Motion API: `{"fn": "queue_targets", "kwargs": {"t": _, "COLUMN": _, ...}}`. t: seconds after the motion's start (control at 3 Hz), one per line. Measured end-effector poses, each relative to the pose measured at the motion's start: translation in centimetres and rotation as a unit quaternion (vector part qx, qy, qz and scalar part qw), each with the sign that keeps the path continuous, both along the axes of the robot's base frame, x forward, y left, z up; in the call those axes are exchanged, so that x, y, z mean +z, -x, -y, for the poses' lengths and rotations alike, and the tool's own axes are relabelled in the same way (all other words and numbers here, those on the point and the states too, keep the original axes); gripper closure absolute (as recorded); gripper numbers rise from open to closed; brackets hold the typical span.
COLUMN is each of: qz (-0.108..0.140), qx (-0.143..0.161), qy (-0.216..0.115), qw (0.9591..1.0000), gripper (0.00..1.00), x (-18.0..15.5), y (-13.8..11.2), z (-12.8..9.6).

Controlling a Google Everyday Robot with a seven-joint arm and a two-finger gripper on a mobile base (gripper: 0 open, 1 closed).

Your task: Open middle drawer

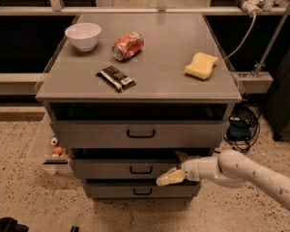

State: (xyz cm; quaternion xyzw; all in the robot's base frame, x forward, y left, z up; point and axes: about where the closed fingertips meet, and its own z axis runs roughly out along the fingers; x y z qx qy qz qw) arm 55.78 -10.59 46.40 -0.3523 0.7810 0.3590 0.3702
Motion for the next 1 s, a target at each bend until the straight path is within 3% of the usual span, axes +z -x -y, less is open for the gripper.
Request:
{"fn": "queue_targets", "kwargs": {"t": 0.33, "qz": -0.030, "qx": 0.004, "qy": 0.020, "qw": 0.9993, "gripper": 0.00, "x": -0.4, "y": 1.8, "z": 0.7}}
{"fn": "queue_targets", "kwargs": {"t": 0.67, "qz": -0.030, "qx": 0.004, "qy": 0.020, "qw": 0.9993, "gripper": 0.00, "x": -0.1, "y": 1.8, "z": 0.7}}
{"fn": "queue_targets", "kwargs": {"t": 1.0, "qz": -0.087, "qx": -0.011, "qy": 0.035, "qw": 0.9955, "gripper": 0.00, "x": 0.5, "y": 5.3, "z": 2.7}}
